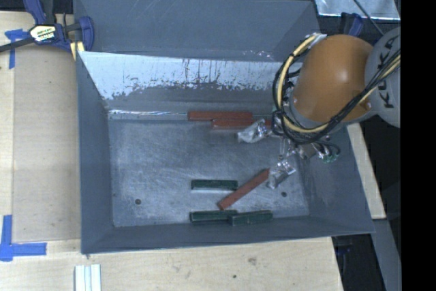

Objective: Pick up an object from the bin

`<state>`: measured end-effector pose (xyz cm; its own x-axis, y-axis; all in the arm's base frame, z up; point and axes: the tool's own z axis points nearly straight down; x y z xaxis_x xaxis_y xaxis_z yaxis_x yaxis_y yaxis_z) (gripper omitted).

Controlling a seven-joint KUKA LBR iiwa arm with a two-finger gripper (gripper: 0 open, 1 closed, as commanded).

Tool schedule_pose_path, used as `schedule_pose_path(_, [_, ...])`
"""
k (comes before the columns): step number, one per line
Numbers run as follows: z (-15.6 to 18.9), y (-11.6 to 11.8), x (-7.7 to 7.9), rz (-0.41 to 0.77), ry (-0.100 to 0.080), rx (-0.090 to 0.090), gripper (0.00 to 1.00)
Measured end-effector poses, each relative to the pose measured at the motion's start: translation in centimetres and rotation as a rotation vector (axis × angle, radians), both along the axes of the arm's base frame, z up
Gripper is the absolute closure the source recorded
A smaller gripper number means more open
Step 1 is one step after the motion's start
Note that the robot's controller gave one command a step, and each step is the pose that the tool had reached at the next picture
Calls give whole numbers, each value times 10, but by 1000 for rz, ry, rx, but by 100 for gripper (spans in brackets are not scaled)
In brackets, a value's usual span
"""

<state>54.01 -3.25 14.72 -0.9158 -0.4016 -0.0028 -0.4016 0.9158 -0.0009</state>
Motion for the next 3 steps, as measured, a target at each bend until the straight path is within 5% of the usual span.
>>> schedule_pose_path(1, [-45,15,2,277,0,-1,0])
schedule_pose_path(2, [-71,29,-1,94,6,-8,100])
schedule_pose_path(3, [-71,29,-1,95,6,-7,100])
